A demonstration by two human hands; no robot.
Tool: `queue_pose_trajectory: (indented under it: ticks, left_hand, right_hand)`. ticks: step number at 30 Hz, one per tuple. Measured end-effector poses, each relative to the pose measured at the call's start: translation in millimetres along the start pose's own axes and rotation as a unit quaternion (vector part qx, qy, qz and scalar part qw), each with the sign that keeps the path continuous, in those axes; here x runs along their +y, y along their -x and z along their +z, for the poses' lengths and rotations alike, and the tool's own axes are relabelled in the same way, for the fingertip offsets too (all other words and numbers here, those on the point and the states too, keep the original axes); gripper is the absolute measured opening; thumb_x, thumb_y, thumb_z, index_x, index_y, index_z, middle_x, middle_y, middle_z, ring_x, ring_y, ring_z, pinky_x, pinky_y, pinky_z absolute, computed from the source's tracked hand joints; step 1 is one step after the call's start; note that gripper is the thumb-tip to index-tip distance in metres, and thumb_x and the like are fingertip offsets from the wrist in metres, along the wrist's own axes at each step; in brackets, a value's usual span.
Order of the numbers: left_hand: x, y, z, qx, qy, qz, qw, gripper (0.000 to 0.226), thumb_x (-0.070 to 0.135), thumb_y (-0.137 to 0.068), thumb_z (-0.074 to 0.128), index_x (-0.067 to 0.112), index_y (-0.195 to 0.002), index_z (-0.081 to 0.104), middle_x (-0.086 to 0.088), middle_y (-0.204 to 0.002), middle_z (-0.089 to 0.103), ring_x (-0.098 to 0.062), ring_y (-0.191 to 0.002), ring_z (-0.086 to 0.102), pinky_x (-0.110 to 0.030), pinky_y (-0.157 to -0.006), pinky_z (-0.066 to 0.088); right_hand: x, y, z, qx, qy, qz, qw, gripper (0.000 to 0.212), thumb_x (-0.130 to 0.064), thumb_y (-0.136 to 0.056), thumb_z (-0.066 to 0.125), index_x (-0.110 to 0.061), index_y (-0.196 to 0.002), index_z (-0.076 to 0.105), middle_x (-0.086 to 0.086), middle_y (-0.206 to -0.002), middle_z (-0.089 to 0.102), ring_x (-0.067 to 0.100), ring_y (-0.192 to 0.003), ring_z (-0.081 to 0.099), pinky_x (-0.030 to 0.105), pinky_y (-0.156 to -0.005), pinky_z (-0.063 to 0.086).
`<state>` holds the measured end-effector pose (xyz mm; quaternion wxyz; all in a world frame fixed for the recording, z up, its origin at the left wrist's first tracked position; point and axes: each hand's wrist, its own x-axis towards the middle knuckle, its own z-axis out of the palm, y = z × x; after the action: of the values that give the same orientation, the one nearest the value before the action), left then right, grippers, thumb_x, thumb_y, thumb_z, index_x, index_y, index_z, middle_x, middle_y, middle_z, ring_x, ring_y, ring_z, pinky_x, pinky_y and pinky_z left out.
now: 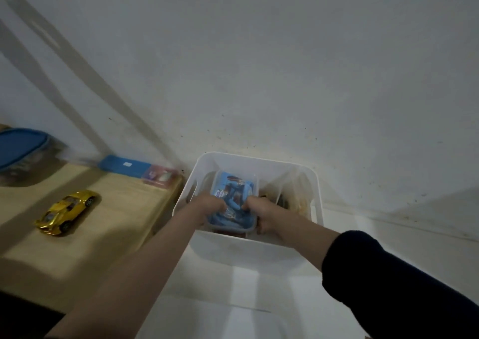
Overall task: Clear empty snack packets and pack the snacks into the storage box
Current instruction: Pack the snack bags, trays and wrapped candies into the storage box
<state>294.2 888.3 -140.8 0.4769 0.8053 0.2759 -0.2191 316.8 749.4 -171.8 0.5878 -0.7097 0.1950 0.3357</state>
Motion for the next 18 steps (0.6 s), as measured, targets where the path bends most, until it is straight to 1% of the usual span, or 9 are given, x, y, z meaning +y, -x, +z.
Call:
queue_pose_trajectory:
  ticks: [1,2,3,4,5,7,11,14,18]
  left_hand:
    - [-1,-6,1,-0.016,-0.01,-0.017,1.0,0.04,0.004,-0.08,0.063,-0.005,-0.117,0.052,-0.018,-0.111,0.061,-0.032,-0.099,0.062,-0.041,-0.077,0.056]
    - [-3,-12,1,-0.035,-0.02,-0.031,0.999,0.042,0.003,-0.081,0.062,-0.005,-0.119,0.05,-0.021,-0.116,0.061,-0.035,-0.104,0.062,-0.047,-0.087,0.055]
    - [-3,-17,2,-0.046,-0.035,-0.042,0.997,0.038,0.003,-0.083,0.06,-0.005,-0.119,0.05,-0.021,-0.119,0.06,-0.036,-0.108,0.061,-0.048,-0.093,0.052]
    - [-3,-20,3,-0.05,-0.056,-0.044,0.996,0.033,0.004,-0.086,0.057,-0.003,-0.118,0.049,-0.021,-0.122,0.058,-0.035,-0.112,0.059,-0.047,-0.097,0.05]
    - [-2,-21,4,-0.048,-0.08,-0.043,0.995,0.033,0.005,-0.089,0.055,-0.002,-0.121,0.049,-0.021,-0.126,0.057,-0.035,-0.115,0.057,-0.045,-0.1,0.048]
    - [-1,-27,6,-0.03,-0.147,-0.022,0.988,0.038,0.01,-0.092,0.052,-0.001,-0.128,0.051,-0.019,-0.133,0.054,-0.033,-0.122,0.053,-0.042,-0.104,0.044]
    - [-2,-36,8,0.006,-0.247,0.004,0.969,0.041,0.014,-0.093,0.049,0.0,-0.131,0.048,-0.017,-0.136,0.051,-0.03,-0.123,0.051,-0.034,-0.104,0.043]
    - [-4,-42,8,0.061,-0.294,0.018,0.954,0.042,0.021,-0.094,0.045,0.003,-0.133,0.046,-0.016,-0.136,0.05,-0.028,-0.124,0.049,-0.031,-0.101,0.041]
    - [-5,-40,11,0.092,-0.312,0.032,0.945,0.045,0.03,-0.09,0.053,0.004,-0.127,0.052,-0.014,-0.127,0.057,-0.027,-0.116,0.056,-0.031,-0.098,0.047]
  right_hand:
    - [4,-15,-2,-0.006,0.022,0.003,1.0,0.047,-0.019,-0.061,0.054,-0.009,-0.106,0.058,0.017,-0.103,0.069,0.037,-0.094,0.067,0.053,-0.089,0.051]
    - [6,-25,-2,-0.016,0.04,0.015,0.999,0.049,-0.02,-0.06,0.054,-0.01,-0.107,0.058,0.018,-0.104,0.069,0.038,-0.097,0.066,0.054,-0.092,0.049]
    - [3,-19,0,-0.017,0.047,0.029,0.998,0.039,-0.019,-0.065,0.056,-0.01,-0.102,0.058,0.018,-0.102,0.069,0.036,-0.097,0.066,0.049,-0.093,0.05]
    - [-3,-5,4,-0.025,0.047,0.043,0.998,0.021,-0.015,-0.073,0.056,-0.01,-0.094,0.057,0.017,-0.097,0.068,0.032,-0.092,0.067,0.042,-0.088,0.052]
    - [-5,4,5,-0.041,0.034,0.048,0.997,0.005,-0.011,-0.082,0.053,-0.01,-0.087,0.056,0.015,-0.088,0.067,0.027,-0.083,0.066,0.036,-0.079,0.053]
    - [-2,1,7,-0.064,0.023,0.049,0.996,0.011,-0.005,-0.091,0.047,-0.009,-0.082,0.053,0.011,-0.078,0.062,0.021,-0.069,0.06,0.029,-0.067,0.05]
    - [3,-10,13,-0.094,0.017,0.05,0.994,0.006,-0.005,-0.091,0.05,-0.008,-0.089,0.055,0.009,-0.081,0.063,0.018,-0.069,0.062,0.027,-0.063,0.053]
    - [6,-18,14,-0.072,0.054,0.045,0.995,0.005,-0.011,-0.088,0.054,-0.013,-0.092,0.057,0.006,-0.084,0.065,0.016,-0.071,0.061,0.022,-0.06,0.046]
    - [8,-12,12,-0.039,0.105,0.034,0.993,0.017,-0.018,-0.086,0.055,-0.017,-0.103,0.054,-0.001,-0.083,0.051,0.01,-0.067,0.039,0.02,-0.057,0.032]
